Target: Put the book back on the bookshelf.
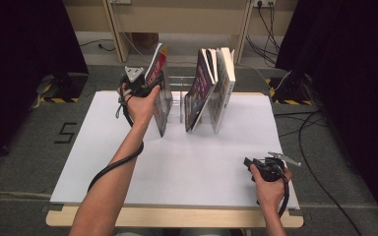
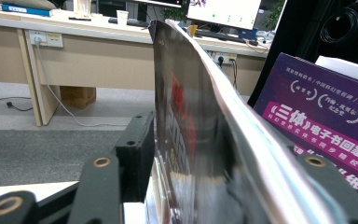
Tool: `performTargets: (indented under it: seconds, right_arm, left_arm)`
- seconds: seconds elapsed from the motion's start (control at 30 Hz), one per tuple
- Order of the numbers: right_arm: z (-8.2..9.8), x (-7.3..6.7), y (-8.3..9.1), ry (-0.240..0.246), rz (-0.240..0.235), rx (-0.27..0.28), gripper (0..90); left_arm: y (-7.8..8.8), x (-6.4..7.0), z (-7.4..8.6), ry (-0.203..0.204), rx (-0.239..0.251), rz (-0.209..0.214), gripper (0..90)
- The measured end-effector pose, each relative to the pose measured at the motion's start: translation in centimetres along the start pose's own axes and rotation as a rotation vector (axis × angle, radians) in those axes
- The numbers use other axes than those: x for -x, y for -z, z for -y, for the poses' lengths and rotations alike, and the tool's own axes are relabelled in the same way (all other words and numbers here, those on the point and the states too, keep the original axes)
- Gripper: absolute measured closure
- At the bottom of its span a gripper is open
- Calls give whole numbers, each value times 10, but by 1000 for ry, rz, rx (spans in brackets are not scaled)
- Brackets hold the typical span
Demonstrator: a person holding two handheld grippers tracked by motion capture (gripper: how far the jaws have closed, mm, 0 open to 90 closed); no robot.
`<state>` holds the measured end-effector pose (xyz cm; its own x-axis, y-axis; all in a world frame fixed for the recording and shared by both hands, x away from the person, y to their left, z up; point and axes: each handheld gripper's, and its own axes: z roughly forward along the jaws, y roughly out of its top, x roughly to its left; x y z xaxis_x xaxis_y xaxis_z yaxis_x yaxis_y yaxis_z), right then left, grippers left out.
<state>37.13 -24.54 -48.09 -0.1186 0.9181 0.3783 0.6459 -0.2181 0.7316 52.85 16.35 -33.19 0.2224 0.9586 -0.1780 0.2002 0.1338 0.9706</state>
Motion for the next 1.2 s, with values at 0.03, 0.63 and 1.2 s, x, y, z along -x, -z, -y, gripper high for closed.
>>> performTargets:
  seconds: [0.03,0.63,1.2]
  right_arm:
    - [0,0,0,4,3,1,584]
    - [1,-3,-2,2,0,-6,583]
    - [1,-4,-1,10,8,-4,583]
  left_arm:
    - [2,0,-1,-4,-3,-2,463]
    - [28,-2,-4,0,-37,26,409]
    - [56,-12,4,20,-57,82,376]
